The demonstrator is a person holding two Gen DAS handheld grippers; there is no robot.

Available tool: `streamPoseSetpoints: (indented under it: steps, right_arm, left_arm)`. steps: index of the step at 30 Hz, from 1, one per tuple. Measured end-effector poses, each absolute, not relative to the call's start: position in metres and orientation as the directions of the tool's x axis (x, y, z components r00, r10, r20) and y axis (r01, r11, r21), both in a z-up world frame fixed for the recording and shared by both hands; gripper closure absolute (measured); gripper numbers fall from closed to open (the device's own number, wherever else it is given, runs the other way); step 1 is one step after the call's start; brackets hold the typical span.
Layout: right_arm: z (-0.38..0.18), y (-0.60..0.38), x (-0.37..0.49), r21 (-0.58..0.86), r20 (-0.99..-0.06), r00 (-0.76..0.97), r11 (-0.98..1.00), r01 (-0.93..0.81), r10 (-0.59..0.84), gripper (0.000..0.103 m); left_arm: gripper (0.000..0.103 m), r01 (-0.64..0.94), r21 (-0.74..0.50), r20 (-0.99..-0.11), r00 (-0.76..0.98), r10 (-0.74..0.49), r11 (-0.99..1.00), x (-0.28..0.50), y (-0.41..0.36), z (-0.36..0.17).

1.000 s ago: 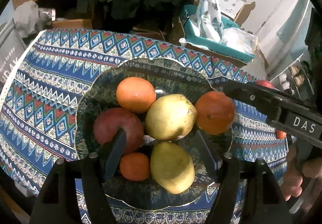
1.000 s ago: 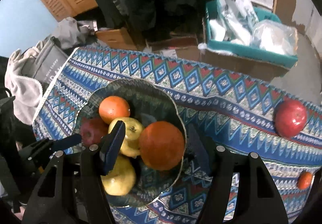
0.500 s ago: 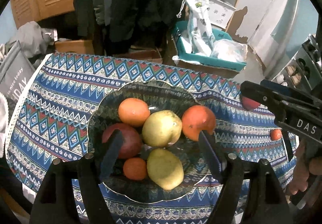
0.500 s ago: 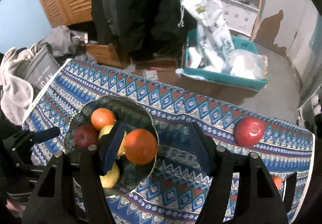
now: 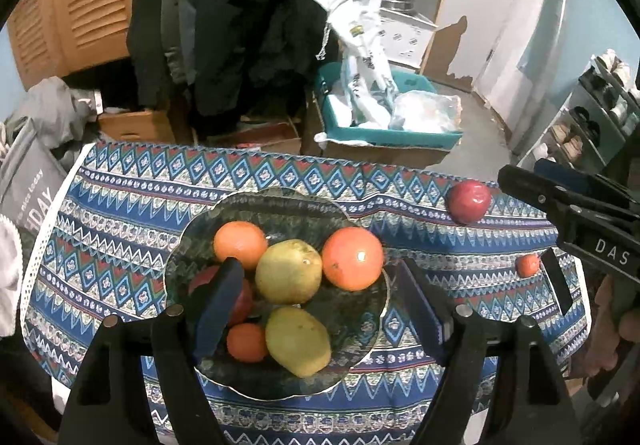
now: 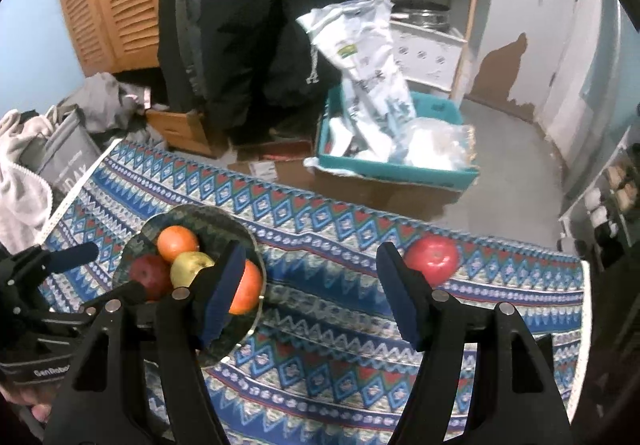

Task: Organize fruits
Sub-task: 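Withdraw both tools from the plate toward the red apple and small orange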

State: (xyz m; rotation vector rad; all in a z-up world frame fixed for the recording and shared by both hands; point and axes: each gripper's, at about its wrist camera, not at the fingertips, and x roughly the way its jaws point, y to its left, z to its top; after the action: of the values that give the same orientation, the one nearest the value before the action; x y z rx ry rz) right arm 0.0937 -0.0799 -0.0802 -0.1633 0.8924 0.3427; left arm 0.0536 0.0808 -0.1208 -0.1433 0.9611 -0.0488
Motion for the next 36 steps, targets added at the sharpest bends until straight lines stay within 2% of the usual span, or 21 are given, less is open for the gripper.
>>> streamPoseSetpoints:
  steps: [27, 31, 36]
  right_arm:
    - [-0.048, -0.194, 0.059, 0.011, -0.735, 0.663, 0.980, -0.198, 0.143, 0.034]
    - [-0.046, -0.214, 0.055, 0.011, -0.729, 0.674, 0.986, -0.165, 0.121, 0.034]
    - [-0.047, -0.240, 0.052, 0.019, -0.729, 0.679, 0.993, -0.116, 0.093, 0.034]
  left_arm:
    - [0.022, 0.133, -0.115, -0.771, 0.613, -0.173, 0.984, 0.054, -0.006, -0.078]
    - [0.017, 0.163, -0.113, -0.766, 0.614, -0.190, 0.980, 0.055, -0.023, -0.073]
    - [0.017, 0.203, -0.105, -0.764, 0.610, -0.210, 0.974, 0.056, -0.044, -0.072]
